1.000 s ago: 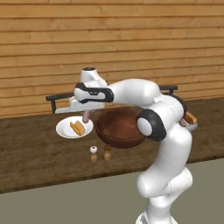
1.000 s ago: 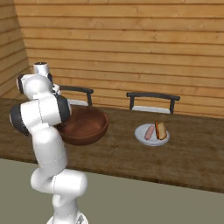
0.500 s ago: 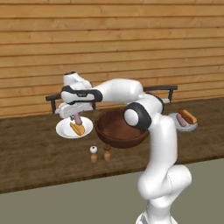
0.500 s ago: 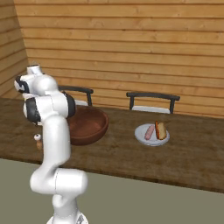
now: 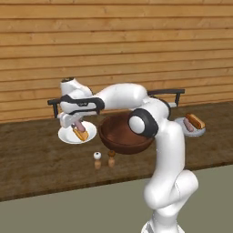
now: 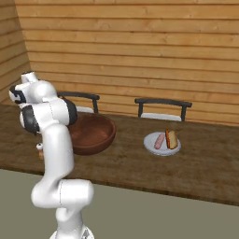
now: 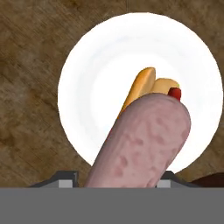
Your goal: Place one bun and one sausage from the bowl on each plate.
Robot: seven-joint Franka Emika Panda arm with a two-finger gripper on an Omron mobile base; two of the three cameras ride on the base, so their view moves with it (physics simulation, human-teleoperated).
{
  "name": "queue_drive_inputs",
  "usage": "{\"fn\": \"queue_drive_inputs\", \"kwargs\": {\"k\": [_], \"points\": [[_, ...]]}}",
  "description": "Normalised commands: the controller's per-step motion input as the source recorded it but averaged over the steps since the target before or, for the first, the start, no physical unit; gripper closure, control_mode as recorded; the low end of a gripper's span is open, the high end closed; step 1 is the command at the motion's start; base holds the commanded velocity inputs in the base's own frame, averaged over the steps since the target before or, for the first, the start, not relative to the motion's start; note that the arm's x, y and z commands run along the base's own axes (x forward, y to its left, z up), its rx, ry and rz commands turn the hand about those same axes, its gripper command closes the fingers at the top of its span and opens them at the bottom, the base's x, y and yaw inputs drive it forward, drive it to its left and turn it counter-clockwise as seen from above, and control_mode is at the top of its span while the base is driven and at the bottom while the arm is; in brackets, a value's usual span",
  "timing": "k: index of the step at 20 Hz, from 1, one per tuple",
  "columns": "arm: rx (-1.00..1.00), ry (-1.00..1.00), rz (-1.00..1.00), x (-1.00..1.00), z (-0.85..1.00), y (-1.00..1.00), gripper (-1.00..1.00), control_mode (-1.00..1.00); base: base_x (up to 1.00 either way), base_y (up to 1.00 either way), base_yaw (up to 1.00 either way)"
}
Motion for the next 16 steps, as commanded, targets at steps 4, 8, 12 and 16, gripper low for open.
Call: {"fn": "queue_drive_inputs", "kwargs": {"k": [4,8,12,16], "points": [[0.0,0.05,0.19,0.12,-0.08,0.35,1.0,-1.0,0.0,0.0,0.0],[-0.02,0.35,0.13,0.0,0.05,0.22,1.0,-1.0,0.0,0.0,0.0],[-0.08,0.26,0.03,0.2,0.0,0.17,1.0,-1.0,0.0,0.0,0.0],[-0.12,0.04,0.0,0.46,0.0,0.23,1.0,-1.0,0.0,0.0,0.0]]}}
